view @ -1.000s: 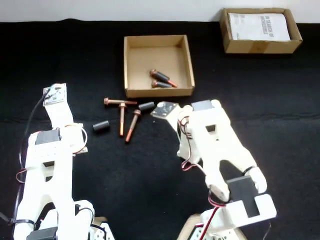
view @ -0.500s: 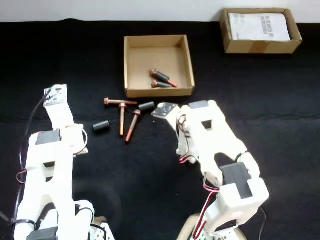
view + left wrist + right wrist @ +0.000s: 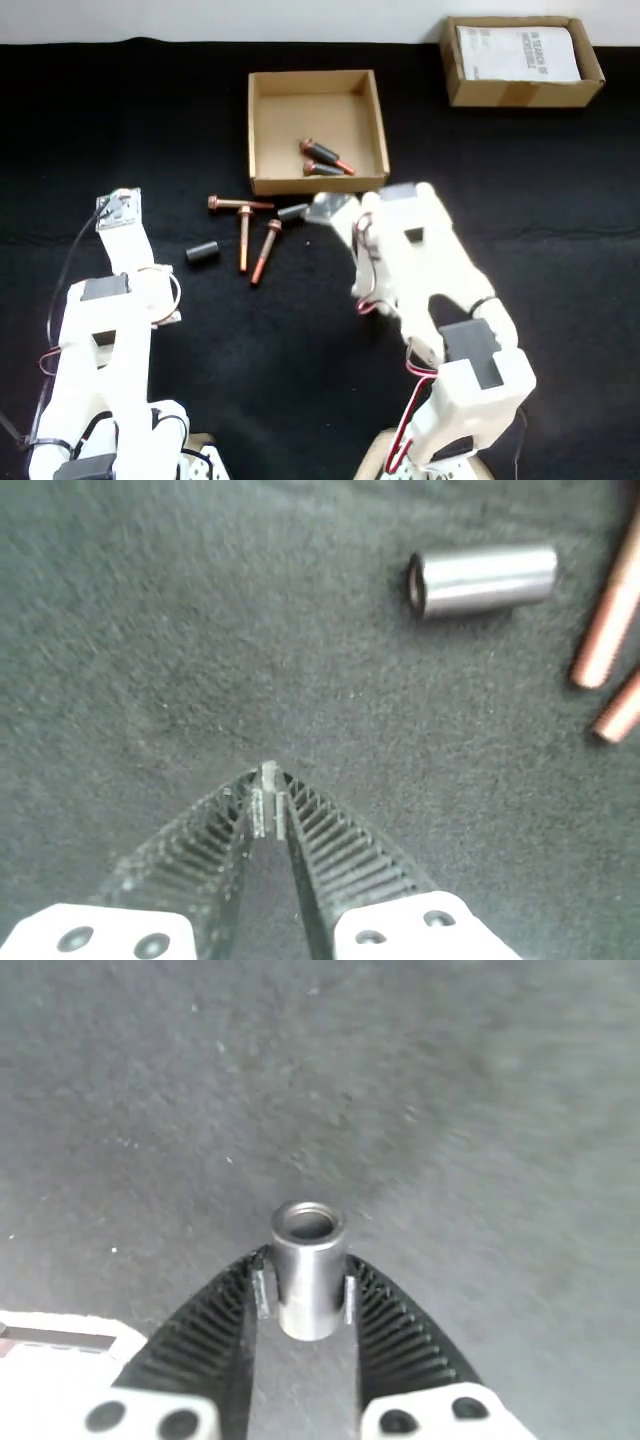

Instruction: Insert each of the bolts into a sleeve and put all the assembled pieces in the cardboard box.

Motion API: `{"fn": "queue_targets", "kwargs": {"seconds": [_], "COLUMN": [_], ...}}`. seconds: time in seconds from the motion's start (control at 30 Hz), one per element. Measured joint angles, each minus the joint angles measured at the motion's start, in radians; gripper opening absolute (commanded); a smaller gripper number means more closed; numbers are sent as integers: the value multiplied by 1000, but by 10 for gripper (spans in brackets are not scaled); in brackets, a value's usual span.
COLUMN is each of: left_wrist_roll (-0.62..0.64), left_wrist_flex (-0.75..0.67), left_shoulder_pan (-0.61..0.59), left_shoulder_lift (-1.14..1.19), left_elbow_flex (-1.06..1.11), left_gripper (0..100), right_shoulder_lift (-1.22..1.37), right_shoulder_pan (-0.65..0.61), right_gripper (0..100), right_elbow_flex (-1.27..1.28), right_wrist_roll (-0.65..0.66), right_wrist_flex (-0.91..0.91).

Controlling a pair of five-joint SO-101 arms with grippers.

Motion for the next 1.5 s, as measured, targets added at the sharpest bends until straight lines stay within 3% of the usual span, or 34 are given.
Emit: {"fn": "queue_targets", "kwargs": {"seconds": [0.17, 0.37, 0.6, 1.03, 1.37, 1.5], "left_wrist_roll": [3, 106, 124, 169, 169, 164], "left_wrist_flex": [44, 120, 153, 451, 600, 620], "left_shoulder_pan": [140, 328, 397, 491, 516, 525], "left_shoulder_lift": [2, 9, 267, 901, 1063, 1128], "left_elbow_flex": [-80, -253, -491, -1053, -1359, -1424], "left_gripper": [27, 27, 28, 28, 30, 132], "right_shoulder_lift": [-31, -206, -442, -793, -896, -905], "right_shoulder_pan": [18, 18, 97, 364, 445, 450], "right_gripper": [6, 6, 6, 6, 6, 6], "right_elbow_flex": [-155, -153, -9, 370, 580, 580], "right_wrist_roll": [-83, -244, -370, -379, -324, -322], "right_wrist_flex": [109, 127, 81, -83, -199, -201]}}
